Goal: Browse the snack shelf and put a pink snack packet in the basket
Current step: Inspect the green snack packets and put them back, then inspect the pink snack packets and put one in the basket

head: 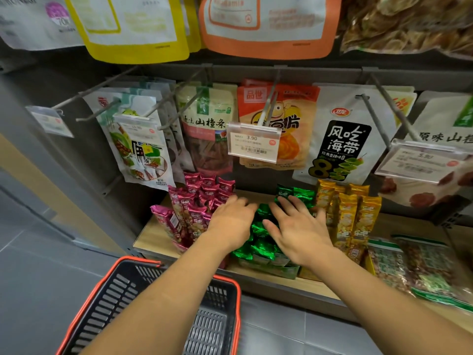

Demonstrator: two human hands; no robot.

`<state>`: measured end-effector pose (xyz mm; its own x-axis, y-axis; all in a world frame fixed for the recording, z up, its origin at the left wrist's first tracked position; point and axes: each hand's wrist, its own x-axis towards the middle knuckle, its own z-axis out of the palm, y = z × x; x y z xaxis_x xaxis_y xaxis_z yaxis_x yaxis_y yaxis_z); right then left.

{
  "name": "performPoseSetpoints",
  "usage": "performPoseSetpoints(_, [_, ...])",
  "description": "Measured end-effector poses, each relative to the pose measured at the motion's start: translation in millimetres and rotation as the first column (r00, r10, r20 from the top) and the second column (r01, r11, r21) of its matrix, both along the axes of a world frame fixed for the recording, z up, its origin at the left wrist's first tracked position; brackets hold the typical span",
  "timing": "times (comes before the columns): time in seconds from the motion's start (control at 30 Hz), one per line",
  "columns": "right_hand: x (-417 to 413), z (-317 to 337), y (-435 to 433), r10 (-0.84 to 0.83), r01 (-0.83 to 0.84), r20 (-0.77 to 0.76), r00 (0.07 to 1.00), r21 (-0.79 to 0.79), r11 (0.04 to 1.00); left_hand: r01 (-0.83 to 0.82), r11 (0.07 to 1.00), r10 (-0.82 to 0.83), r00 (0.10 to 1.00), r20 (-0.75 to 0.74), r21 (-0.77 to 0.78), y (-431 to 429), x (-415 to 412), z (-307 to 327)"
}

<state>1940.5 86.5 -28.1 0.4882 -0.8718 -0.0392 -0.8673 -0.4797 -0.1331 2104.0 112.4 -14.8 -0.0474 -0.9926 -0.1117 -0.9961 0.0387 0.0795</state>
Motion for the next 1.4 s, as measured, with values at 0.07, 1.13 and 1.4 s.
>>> performPoseSetpoints(0.07, [0.8, 5.9, 2.5, 0.002, 0.0, -0.036, 0.999, 0.06, 0.998, 0.015, 0.998, -0.022, 0.99, -0.138, -0.054, 5.5, 6.0, 12.0])
performPoseSetpoints(1.13, [98.0, 49.7, 68.2, 0.125, -0.501, 0.686, 0.717, 0.382, 0.777, -0.486, 0.609, -0.082, 0.748, -0.659, -0.627, 128.2, 89.3, 110.8])
performPoseSetpoints(1.4, [70.1, 136.0, 92.8, 0.195, -0.628, 0.664, 0.722, 0.512, 0.585, -0.684, 0.717, -0.178, 0.004, -0.984, -0.133, 163.9, 98.4, 140.7])
